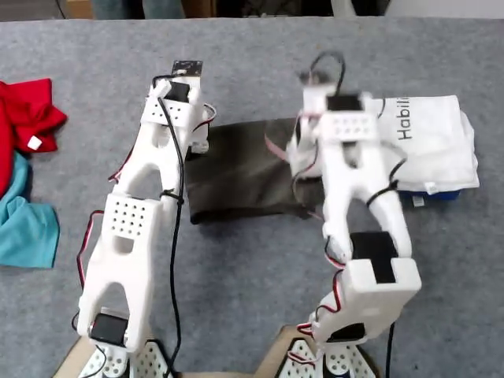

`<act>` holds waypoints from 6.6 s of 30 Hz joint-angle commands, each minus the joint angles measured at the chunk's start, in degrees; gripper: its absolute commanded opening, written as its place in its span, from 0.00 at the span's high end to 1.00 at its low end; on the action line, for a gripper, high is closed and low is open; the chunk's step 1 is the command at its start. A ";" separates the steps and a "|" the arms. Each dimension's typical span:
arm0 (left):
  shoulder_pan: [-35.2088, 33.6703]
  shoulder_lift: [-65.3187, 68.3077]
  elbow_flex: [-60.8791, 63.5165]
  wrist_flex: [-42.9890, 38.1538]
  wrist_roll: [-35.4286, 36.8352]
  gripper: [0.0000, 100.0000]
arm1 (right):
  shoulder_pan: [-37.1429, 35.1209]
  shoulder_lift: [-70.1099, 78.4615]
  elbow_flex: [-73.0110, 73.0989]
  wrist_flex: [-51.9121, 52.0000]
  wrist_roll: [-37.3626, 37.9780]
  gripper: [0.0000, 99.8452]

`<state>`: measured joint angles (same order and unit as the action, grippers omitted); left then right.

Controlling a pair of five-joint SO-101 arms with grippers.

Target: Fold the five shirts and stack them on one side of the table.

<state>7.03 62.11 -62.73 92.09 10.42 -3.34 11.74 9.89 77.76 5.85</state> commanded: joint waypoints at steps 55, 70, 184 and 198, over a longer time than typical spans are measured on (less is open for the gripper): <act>-12.70 -8.35 -20.44 8.62 -7.91 0.97 | -7.03 8.31 9.71 -18.55 -37.27 0.61; -12.62 -8.35 -20.44 8.62 -7.91 0.97 | -2.11 8.66 4.09 -9.32 -33.41 0.91; 28.26 2.20 -9.36 -63.30 12.66 0.95 | 37.19 -32.04 11.12 -31.74 -8.26 0.92; 23.08 1.76 -11.21 -55.91 17.58 0.80 | 37.19 -27.82 11.03 -32.35 -8.88 0.45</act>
<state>32.09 65.71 -69.58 34.51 27.30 32.97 -16.48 23.78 46.46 -3.12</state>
